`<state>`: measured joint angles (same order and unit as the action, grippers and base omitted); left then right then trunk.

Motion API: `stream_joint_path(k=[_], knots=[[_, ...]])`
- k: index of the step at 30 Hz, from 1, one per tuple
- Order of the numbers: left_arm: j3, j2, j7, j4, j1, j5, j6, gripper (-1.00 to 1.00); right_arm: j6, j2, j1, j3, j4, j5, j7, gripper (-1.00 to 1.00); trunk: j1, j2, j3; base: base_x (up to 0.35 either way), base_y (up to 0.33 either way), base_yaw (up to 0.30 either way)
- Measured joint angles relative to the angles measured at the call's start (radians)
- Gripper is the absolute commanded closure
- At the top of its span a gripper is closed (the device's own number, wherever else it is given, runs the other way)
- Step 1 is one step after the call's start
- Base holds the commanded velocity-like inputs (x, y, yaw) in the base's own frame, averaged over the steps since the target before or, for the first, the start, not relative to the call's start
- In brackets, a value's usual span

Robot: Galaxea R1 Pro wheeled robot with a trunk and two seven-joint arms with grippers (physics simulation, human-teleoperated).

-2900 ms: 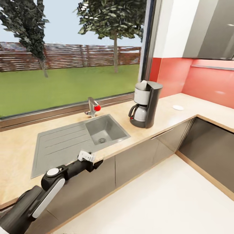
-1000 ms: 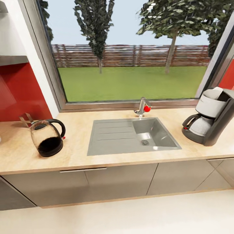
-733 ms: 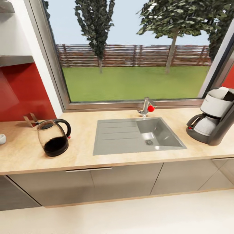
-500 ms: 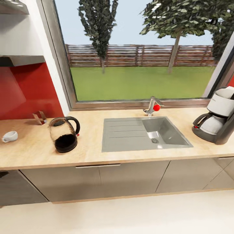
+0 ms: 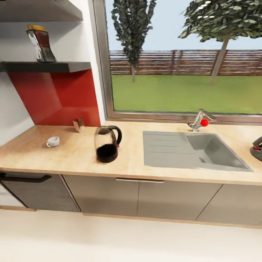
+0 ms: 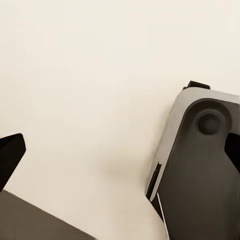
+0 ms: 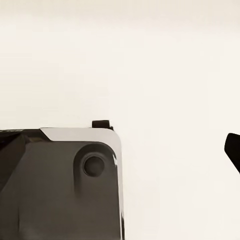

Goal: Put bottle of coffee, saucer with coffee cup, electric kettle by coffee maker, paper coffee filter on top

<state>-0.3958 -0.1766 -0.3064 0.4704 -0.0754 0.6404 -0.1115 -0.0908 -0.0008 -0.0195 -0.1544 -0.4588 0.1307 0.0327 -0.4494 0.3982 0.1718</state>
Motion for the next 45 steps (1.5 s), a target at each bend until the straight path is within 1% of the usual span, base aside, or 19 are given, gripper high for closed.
stream_joint_path(k=[13,23,31,45], knots=[[0.000,0.000,0.000,0.000,-0.001,0.000,0.000,-1.00,0.000,0.000,0.000,0.000,0.000,0.000,0.000,-1.00,0.000,0.000,0.000,0.065,0.338,0.278],[-0.004,0.001,0.000,0.000,-0.001,0.000,0.002,-1.00,0.001,0.000,0.000,0.000,0.000,0.000,0.000,-1.00,0.000,0.000,0.000,0.001,0.338,0.042],[-0.004,0.000,0.000,0.000,-0.001,0.000,0.002,-1.00,0.002,0.000,0.000,0.000,0.000,0.000,-0.003,-1.00,0.000,0.000,0.000,0.000,0.338,-0.019],[-0.003,0.000,0.000,0.000,-0.001,0.000,0.001,-1.00,0.002,0.000,0.000,0.000,0.000,0.000,-0.004,-1.00,0.000,0.000,0.000,0.007,0.338,-0.267]])
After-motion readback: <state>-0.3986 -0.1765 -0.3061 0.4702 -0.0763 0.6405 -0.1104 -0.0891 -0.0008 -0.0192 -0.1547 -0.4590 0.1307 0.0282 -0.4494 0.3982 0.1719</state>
